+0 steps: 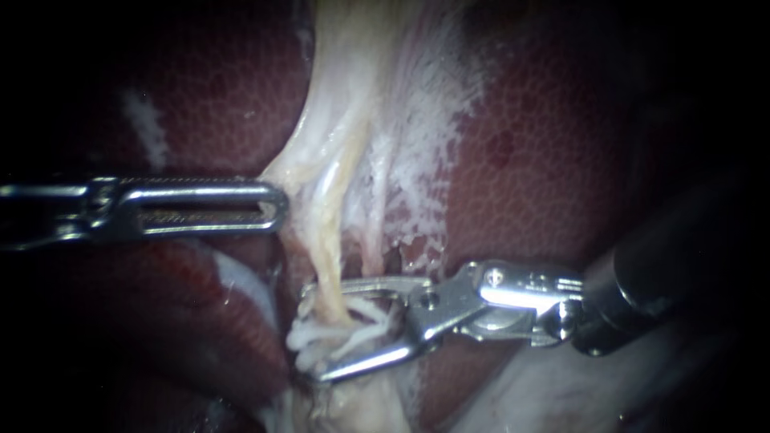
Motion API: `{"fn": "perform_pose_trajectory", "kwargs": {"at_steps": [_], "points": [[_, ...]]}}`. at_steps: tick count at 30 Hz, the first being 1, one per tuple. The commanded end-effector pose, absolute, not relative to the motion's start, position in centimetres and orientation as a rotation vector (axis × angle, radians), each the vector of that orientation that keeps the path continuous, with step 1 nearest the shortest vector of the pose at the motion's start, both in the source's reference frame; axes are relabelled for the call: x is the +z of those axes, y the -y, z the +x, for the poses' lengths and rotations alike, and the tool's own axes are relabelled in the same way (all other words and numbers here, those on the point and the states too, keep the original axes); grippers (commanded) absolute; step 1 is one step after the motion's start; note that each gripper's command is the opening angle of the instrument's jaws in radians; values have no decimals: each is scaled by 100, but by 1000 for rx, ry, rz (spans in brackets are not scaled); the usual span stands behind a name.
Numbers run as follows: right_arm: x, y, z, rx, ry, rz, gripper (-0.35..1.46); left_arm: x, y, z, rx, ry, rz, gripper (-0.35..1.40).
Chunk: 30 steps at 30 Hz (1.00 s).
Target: Clipping third clip left tube
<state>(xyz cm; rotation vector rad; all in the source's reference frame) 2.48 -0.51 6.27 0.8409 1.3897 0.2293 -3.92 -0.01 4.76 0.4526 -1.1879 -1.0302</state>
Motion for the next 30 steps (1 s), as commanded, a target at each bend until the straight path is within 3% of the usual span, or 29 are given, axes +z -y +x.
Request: {"fn": "perform_pose_trajectory", "kwargs": {"at_steps": [1,13,20,30], "points": [[626,48,251,227,-1391,844,54,477,1,-393,-1030,1188,452,-35],[632,5,270,247,-1394,854,53,478,4,-394,-1030,1188,450,-35],[614,-19,268,265,-1395,873,53,478,4,-394,-1030,1188,449,-35],[611,-29,264,278,-1395,859,46,478,4,-394,-1030,1188,449,-35]]}}
